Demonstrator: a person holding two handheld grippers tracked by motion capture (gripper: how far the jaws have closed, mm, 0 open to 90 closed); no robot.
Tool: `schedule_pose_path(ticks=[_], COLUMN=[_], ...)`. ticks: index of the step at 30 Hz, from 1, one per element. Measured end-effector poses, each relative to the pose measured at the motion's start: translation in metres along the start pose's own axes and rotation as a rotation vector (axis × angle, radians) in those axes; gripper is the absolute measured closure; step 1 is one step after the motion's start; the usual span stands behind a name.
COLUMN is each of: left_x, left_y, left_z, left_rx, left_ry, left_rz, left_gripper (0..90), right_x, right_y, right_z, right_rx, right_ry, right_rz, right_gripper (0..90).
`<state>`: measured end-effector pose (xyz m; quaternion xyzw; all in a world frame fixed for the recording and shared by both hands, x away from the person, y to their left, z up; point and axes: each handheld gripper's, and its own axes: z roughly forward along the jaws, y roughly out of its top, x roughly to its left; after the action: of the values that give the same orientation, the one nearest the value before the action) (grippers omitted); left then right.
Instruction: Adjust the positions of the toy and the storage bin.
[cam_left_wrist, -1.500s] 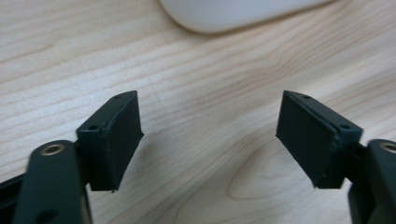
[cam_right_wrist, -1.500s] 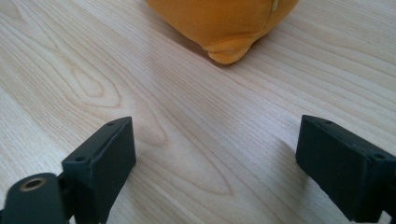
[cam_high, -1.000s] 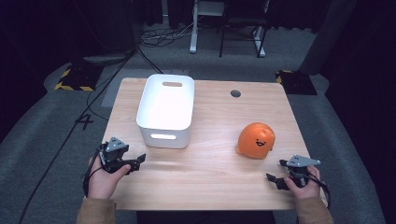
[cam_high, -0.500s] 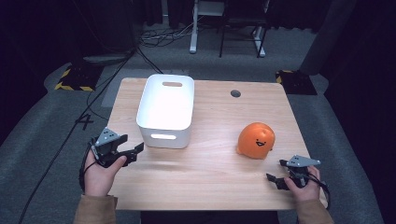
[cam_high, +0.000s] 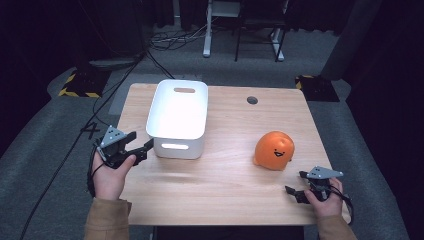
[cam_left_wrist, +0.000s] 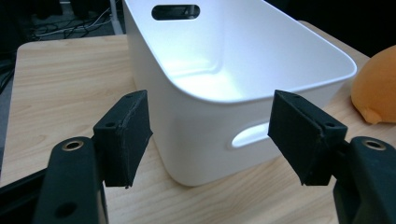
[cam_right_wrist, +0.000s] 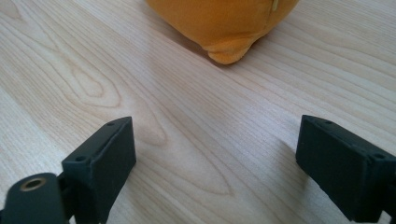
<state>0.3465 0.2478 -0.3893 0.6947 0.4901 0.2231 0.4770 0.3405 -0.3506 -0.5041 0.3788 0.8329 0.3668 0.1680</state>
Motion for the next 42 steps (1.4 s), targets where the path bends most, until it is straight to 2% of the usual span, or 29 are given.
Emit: schedule_pose_path(ticks=[5, 9, 15, 19, 20, 25, 26, 28, 29, 30, 33, 37, 42], left_x=[0.007, 0.011, 0.014, 0.021, 0.023, 0.027, 0.028, 0.028, 0.027, 0.024, 0.022, 0.019, 0.008], left_y=[0.008, 0.01, 0.017, 0.015, 0.014, 0.013, 0.012, 0.012, 0.012, 0.012, 0.013, 0.011, 0.008], left_z=[0.01, 0.016, 0.035, 0.05, 0.056, 0.063, 0.065, 0.065, 0.065, 0.064, 0.063, 0.061, 0.059], left_rx=[-0.017, -0.028, -0.029, 0.008, -0.004, 0.008, -0.002, -0.009, -0.006, -0.008, -0.005, 0.0, -0.002], left_ry=[0.025, 0.017, 0.002, 0.037, 0.04, 0.023, 0.0, -0.016, -0.037, -0.029, -0.019, -0.039, -0.051], left_rz=[0.006, -0.01, -0.002, -0.002, -0.024, -0.032, -0.036, -0.028, -0.023, 0.001, 0.022, 0.023, 0.017], left_gripper=[29.4, 29.5, 29.8, 30.2, 29.0, 31.5, 33.3, 42.0, 42.0, 45.6, 46.2, 46.0, 44.7], right_x=[0.0, 0.0, 0.0, 0.0, 0.0, 0.0, 0.0, 0.0, 0.0, 0.0, 0.0, 0.0, 0.0], right_y=[0.0, 0.0, 0.0, 0.0, 0.0, 0.0, 0.0, 0.0, 0.0, 0.0, 0.0, 0.0, 0.0], right_z=[0.0, 0.0, 0.0, 0.0, 0.0, 0.0, 0.0, 0.0, 0.0, 0.0, 0.0, 0.0, 0.0], right_rx=[0.003, 0.003, 0.003, 0.003, 0.003, 0.003, 0.004, 0.003, 0.003, 0.003, 0.003, 0.003, 0.003], right_ry=[0.0, -0.001, -0.001, -0.001, -0.001, -0.001, 0.0, -0.001, -0.001, -0.001, -0.001, -0.001, -0.001], right_rz=[-0.003, -0.003, -0.003, -0.004, -0.004, -0.004, -0.003, -0.004, -0.004, -0.004, -0.004, -0.004, -0.004], right_gripper=[12.2, 12.2, 12.2, 12.2, 12.2, 12.2, 12.2, 12.2, 12.2, 12.2, 12.2, 12.2, 12.2])
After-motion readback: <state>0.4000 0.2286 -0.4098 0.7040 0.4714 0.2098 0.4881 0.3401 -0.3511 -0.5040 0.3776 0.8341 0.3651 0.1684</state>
